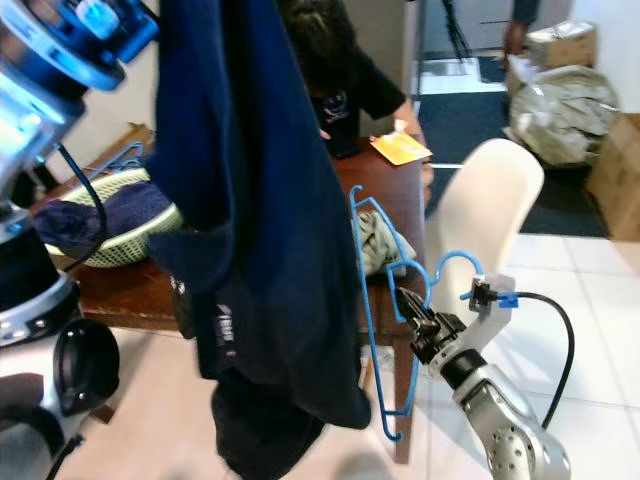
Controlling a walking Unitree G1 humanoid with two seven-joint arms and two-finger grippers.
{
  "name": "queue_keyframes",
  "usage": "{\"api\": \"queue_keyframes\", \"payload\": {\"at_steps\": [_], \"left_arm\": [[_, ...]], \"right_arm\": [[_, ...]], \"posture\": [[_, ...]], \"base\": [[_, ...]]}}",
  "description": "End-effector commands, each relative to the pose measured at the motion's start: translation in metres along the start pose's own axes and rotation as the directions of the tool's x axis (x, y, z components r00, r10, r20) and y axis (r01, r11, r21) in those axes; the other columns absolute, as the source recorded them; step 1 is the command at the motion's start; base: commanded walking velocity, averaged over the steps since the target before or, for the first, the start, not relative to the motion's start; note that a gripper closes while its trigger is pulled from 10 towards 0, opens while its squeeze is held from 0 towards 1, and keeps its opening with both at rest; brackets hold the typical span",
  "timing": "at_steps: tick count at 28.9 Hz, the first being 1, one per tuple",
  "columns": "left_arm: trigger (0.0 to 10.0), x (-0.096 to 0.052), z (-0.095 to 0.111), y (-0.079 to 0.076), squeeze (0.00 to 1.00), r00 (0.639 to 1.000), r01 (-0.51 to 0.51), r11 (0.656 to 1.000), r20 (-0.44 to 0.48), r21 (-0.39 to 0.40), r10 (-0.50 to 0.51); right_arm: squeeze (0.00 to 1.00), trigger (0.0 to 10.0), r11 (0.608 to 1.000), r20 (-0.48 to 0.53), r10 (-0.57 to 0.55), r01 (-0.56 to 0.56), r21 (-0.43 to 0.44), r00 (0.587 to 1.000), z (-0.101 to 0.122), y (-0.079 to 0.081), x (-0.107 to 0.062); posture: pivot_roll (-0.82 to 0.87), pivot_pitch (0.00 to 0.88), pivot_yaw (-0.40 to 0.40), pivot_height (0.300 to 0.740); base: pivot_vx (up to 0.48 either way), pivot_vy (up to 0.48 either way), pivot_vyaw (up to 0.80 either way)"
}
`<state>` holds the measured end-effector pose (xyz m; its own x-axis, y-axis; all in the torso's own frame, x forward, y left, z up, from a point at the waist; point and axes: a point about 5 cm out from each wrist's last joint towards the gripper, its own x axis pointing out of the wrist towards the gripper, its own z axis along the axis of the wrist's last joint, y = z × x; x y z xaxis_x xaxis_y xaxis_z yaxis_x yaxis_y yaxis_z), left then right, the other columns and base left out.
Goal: Hang hanger
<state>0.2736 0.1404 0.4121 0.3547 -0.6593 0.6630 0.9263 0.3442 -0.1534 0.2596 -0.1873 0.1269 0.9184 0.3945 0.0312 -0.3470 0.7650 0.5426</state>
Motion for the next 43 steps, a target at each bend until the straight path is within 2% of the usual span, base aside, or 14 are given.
{"api": "queue_keyframes", "payload": {"at_steps": [1,8,10,12,13,15,16,19,25,34,35,38,41,43], "left_arm": [[10.0,-0.003,-0.011,0.002,0.00,0.999,-0.016,1.000,-0.033,0.007,0.016],[10.0,-0.017,-0.068,0.020,0.00,0.970,-0.119,0.993,-0.216,-0.011,0.114],[10.0,-0.040,-0.140,0.034,0.00,0.863,-0.239,0.970,-0.447,0.043,0.233],[10.0,-0.040,-0.140,0.034,0.00,0.863,-0.239,0.970,-0.447,0.043,0.233],[10.0,-0.056,-0.170,0.039,0.00,0.787,-0.290,0.952,-0.542,0.096,0.294],[10.0,-0.056,-0.170,0.039,0.00,0.787,-0.290,0.952,-0.542,0.096,0.294],[10.0,-0.075,-0.193,0.042,0.00,0.715,-0.343,0.931,-0.607,0.125,0.345],[10.0,-0.075,-0.193,0.042,0.00,0.715,-0.343,0.931,-0.607,0.125,0.345],[10.0,-0.132,-0.218,0.061,0.00,0.538,-0.494,0.826,-0.651,0.273,0.536],[10.0,-0.148,-0.212,0.070,0.00,0.494,-0.540,0.774,-0.619,0.331,0.610],[10.0,-0.167,-0.204,0.077,0.00,0.444,-0.581,0.712,-0.580,0.395,0.684],[10.0,-0.167,-0.204,0.077,0.00,0.444,-0.581,0.712,-0.580,0.395,0.684],[10.0,-0.187,-0.183,0.088,0.00,0.393,-0.625,0.620,-0.495,0.474,0.775],[10.0,-0.187,-0.183,0.088,0.00,0.393,-0.625,0.620,-0.495,0.474,0.775]], "right_arm": [[0.00,10.0,1.000,0.018,-0.001,0.001,0.013,1.000,0.001,0.001,0.001],[0.00,10.0,0.999,0.038,-0.034,0.034,0.019,0.999,0.004,-0.003,0.000],[0.00,10.0,0.998,0.046,-0.063,0.062,0.016,0.997,0.006,-0.006,-0.001],[0.00,10.0,0.998,0.046,-0.063,0.062,0.016,0.997,0.006,-0.006,-0.001],[0.00,10.0,0.997,0.046,-0.077,0.077,0.011,0.996,0.007,-0.007,-0.001],[0.00,10.0,0.997,0.046,-0.077,0.077,0.011,0.996,0.007,-0.007,-0.001],[0.00,10.0,0.995,0.046,-0.095,0.095,0.003,0.994,0.007,-0.009,-0.002],[0.00,10.0,0.995,0.046,-0.095,0.095,0.003,0.994,0.007,-0.009,-0.002],[0.00,10.0,0.989,-0.006,-0.147,0.147,-0.024,0.989,0.005,-0.015,-0.003],[0.00,10.0,0.988,-0.020,-0.153,0.152,-0.031,0.988,0.005,-0.016,-0.003],[0.00,10.0,0.988,-0.036,-0.151,0.149,-0.047,0.988,0.004,-0.016,-0.003],[0.00,10.0,0.988,-0.036,-0.151,0.149,-0.047,0.988,0.004,-0.016,-0.003],[0.00,10.0,0.987,-0.067,-0.145,0.140,-0.074,0.987,0.003,-0.016,-0.002],[0.00,10.0,0.987,-0.067,-0.145,0.140,-0.074,0.987,0.003,-0.016,-0.002]], "posture": [[-0.05,0.000,0.091,0.740],[-0.06,0.000,0.089,0.740],[-0.06,0.000,0.089,0.740],[-0.06,0.000,0.089,0.740],[-0.06,0.000,0.084,0.740],[-0.06,0.000,0.084,0.740],[-0.06,0.000,0.079,0.740],[-0.06,0.000,0.079,0.740],[-0.07,0.000,0.073,0.740],[-0.07,0.000,0.072,0.740],[-0.06,0.000,0.066,0.740],[-0.06,0.000,0.066,0.740],[-0.05,0.000,0.059,0.740],[-0.05,0.000,0.059,0.740]], "base": [[-0.322,0.000,0.00],[-0.324,0.000,0.00],[-0.321,0.000,0.00],[-0.322,0.000,0.00],[-0.326,0.000,0.00],[-0.326,0.000,0.00],[-0.326,0.000,0.00],[-0.326,0.000,0.00],[-0.165,0.000,-0.40],[0.000,0.000,-0.80],[0.000,0.000,-0.80],[0.000,0.000,-0.80],[0.000,0.000,-0.80],[0.000,0.000,-0.80]]}}
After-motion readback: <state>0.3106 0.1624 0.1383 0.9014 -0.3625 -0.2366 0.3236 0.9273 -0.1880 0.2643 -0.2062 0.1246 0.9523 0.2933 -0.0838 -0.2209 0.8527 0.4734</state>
